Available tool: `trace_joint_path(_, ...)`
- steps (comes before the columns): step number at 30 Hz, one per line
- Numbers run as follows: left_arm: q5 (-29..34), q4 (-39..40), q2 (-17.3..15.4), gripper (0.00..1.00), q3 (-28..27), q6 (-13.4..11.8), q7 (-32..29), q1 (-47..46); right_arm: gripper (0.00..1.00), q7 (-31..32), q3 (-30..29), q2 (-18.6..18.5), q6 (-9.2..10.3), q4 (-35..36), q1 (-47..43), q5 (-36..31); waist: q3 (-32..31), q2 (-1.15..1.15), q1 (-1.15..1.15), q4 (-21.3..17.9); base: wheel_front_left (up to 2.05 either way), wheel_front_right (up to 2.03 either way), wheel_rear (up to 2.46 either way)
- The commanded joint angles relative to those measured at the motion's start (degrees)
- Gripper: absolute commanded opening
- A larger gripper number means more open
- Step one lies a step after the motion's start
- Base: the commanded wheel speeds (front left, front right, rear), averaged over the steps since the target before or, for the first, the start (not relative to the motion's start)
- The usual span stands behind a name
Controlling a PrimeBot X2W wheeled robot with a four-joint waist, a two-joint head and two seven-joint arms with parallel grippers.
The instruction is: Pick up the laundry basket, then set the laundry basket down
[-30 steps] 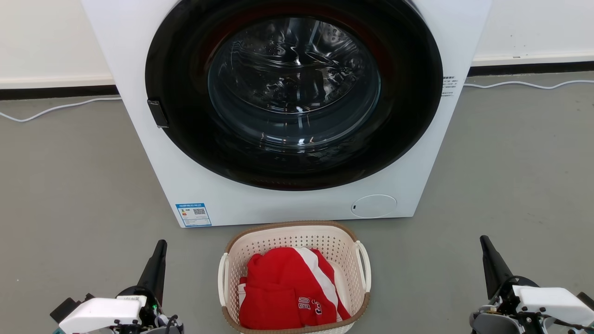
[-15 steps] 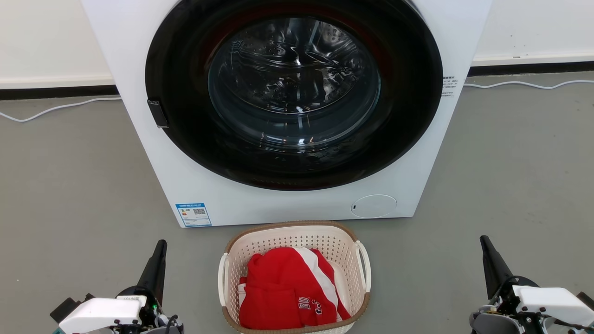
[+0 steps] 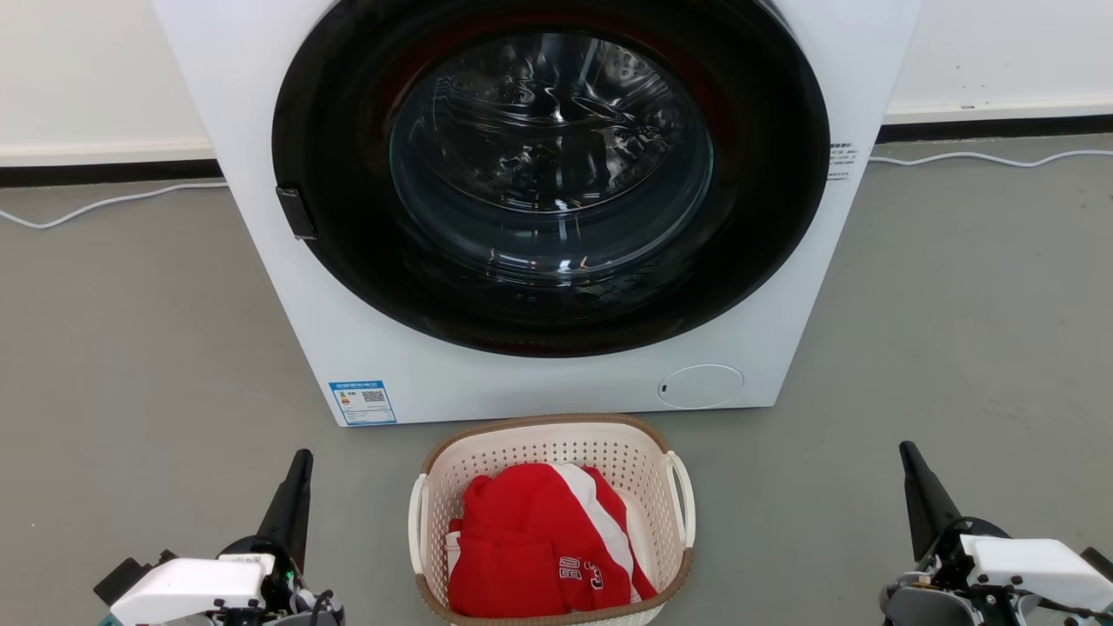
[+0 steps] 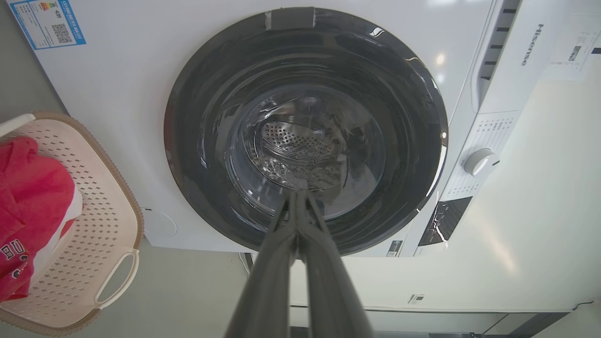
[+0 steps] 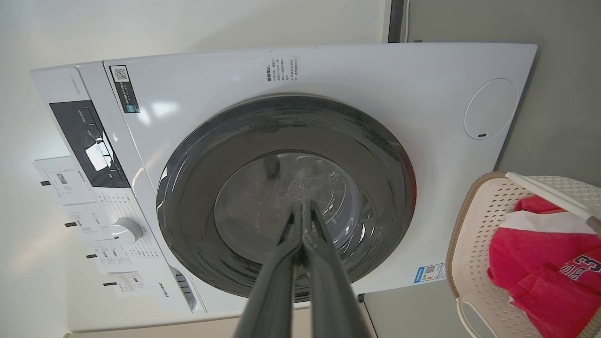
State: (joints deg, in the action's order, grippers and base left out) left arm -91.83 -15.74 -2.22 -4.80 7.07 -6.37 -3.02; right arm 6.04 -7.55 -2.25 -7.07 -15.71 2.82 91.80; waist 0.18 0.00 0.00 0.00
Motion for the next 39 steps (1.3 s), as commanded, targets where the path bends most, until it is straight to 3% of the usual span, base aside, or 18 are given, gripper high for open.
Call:
trace_joint_path(1, -0.34, 1.69, -0.65, 0.0, -1.72, 0.42, -0.12, -3.17, 0.0, 0.45, 1.04, -0.63, -0.42, 1.68, 3.37, 0.37, 0.0, 0.0, 0.0, 0.0, 0.0, 0.0, 0.0)
trace_joint_path(39, -0.34, 1.69, -0.65, 0.0, -1.72, 0.42, -0.12, -3.17, 0.0, 0.44, 1.04, -0.63, -0.42, 1.68, 3.37, 0.38, 0.0, 0.0, 0.0, 0.0, 0.0, 0.0, 0.0)
